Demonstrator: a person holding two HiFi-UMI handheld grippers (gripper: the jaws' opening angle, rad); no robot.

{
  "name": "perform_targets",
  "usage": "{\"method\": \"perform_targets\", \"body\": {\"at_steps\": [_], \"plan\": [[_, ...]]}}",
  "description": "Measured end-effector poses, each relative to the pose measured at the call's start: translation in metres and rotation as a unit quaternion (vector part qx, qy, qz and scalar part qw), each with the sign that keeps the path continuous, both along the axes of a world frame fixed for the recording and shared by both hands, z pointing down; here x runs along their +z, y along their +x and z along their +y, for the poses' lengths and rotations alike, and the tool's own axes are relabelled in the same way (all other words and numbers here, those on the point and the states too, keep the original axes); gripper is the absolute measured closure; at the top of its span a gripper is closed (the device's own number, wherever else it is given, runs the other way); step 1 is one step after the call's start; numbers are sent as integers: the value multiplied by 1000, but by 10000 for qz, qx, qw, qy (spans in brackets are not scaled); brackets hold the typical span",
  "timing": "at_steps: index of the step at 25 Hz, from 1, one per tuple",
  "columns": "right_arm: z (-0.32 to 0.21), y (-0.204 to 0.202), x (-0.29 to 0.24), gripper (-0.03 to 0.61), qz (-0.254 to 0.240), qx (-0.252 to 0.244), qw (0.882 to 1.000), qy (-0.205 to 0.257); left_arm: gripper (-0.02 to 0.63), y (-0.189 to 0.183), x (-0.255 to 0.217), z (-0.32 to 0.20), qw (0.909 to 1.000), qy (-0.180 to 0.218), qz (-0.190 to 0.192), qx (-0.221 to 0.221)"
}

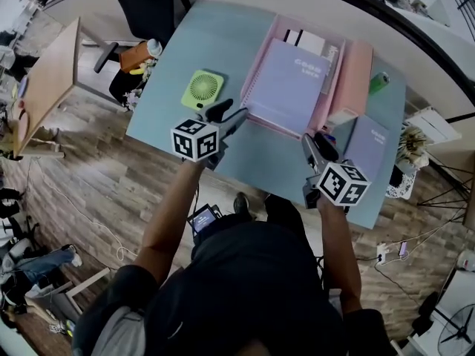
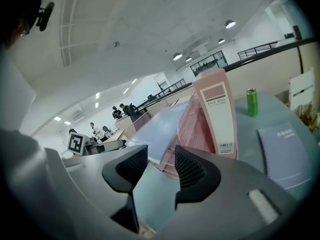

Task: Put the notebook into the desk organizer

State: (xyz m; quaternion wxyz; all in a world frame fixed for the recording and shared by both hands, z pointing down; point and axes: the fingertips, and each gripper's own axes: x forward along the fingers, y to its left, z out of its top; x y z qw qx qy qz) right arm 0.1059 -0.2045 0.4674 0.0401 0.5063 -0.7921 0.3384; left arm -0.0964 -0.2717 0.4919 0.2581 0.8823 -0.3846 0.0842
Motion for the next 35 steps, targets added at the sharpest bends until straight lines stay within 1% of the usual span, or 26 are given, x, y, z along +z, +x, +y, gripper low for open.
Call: {"method": "perform_targets", "body": {"at_steps": [3, 9, 12, 15, 18, 22, 26, 29, 31, 35], "plan": [[-2, -4, 9, 416, -282, 39, 9995, -157, 345, 0, 7, -1, 9999, -134, 72, -29], [-10, -13, 19, 397, -827, 134, 9959, -332, 345, 1, 12, -2, 9985, -354, 411, -70], [-14, -13, 22, 397, -1033, 190, 9937, -396, 345, 2, 13, -3, 9979, -417, 494, -96], [-15, -16, 25, 397, -1156, 155, 9921, -461, 345, 2, 14, -2, 9973, -480, 539, -113], [-15, -21, 28, 397, -1380, 107, 9888, -554, 351, 4, 14, -1, 9967, -554, 592, -105], [-20, -19, 32, 399, -1454, 137, 9875, -593, 360, 6, 14, -1, 9960, -628, 638, -86], [-22, -26, 33, 402, -1549, 72, 9852, -730, 380, 9, 13, -1, 9959, -657, 623, -45], [-22, -29, 33, 460, -1499, -12, 9857, -765, 403, 12, 11, 0, 9958, -680, 620, 10], [-22, -31, 33, 470, -1451, -48, 9863, -787, 428, 14, 10, 1, 9957, -682, 619, 41], [-21, -32, 34, 482, -1362, -93, 9869, -856, 434, 14, 12, 1, 9961, -670, 564, 50]]}}
